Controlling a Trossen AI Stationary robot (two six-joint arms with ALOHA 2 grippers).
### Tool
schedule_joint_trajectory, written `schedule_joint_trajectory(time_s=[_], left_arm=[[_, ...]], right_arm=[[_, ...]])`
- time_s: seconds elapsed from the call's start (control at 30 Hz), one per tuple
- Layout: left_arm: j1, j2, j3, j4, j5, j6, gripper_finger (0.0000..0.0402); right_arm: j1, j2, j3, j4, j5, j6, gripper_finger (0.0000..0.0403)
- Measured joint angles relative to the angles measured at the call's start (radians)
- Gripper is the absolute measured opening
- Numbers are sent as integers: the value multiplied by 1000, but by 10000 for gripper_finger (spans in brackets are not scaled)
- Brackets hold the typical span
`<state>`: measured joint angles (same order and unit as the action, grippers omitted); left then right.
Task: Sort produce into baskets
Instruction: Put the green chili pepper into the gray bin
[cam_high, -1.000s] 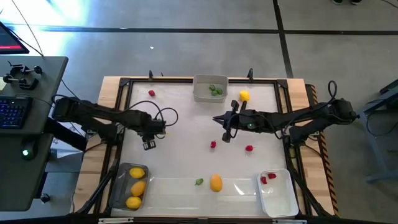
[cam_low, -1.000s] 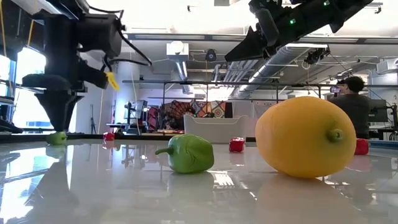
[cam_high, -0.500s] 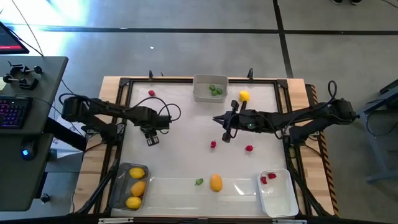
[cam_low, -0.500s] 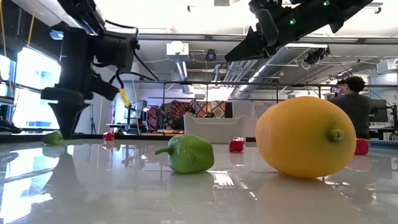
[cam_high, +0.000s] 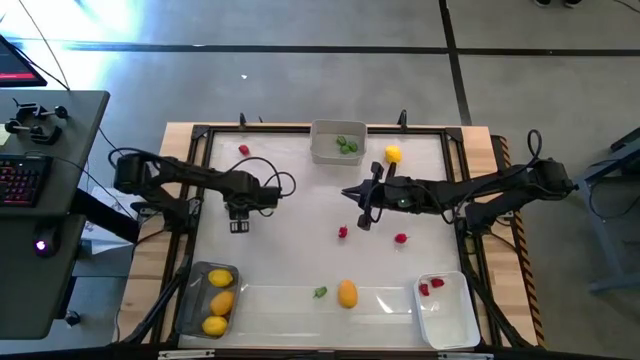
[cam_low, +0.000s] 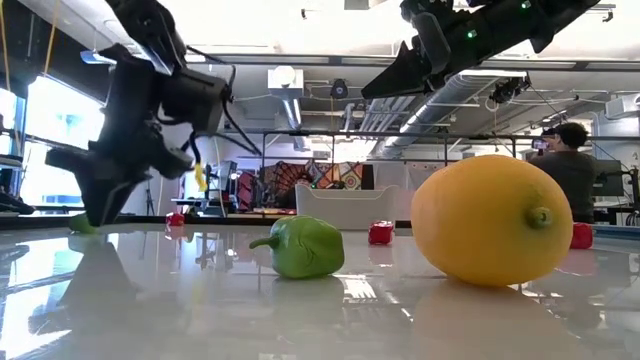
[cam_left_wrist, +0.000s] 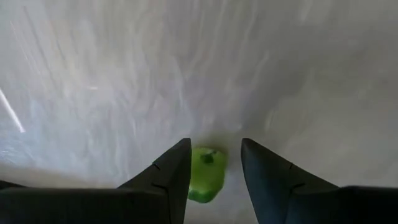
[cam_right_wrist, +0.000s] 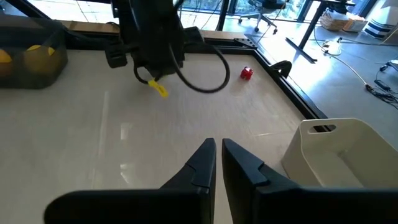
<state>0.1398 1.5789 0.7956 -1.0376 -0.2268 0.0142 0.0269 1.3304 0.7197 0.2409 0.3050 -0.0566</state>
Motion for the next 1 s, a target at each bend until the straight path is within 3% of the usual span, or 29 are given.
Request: schedule_joint_trajectory(time_s=[0.2, 0.37, 0.5, 0.67, 1.0], left_arm=[[5, 59, 0, -7, -81, 6, 127], [5, 65, 0, -9, -76, 16, 123], [5, 65, 0, -9, -45, 32, 90], [10, 65, 0, -9, -46, 45, 11], [17, 51, 48, 12, -102, 84, 1]], right_arm=[[0, 0, 0, 0, 0, 0, 16], [0, 0, 0, 0, -1, 0, 16], [0, 0, 0, -1, -1, 0, 16], [0, 0, 0, -2, -2, 0, 16], [0, 0, 0, -5, -2, 0, 16]])
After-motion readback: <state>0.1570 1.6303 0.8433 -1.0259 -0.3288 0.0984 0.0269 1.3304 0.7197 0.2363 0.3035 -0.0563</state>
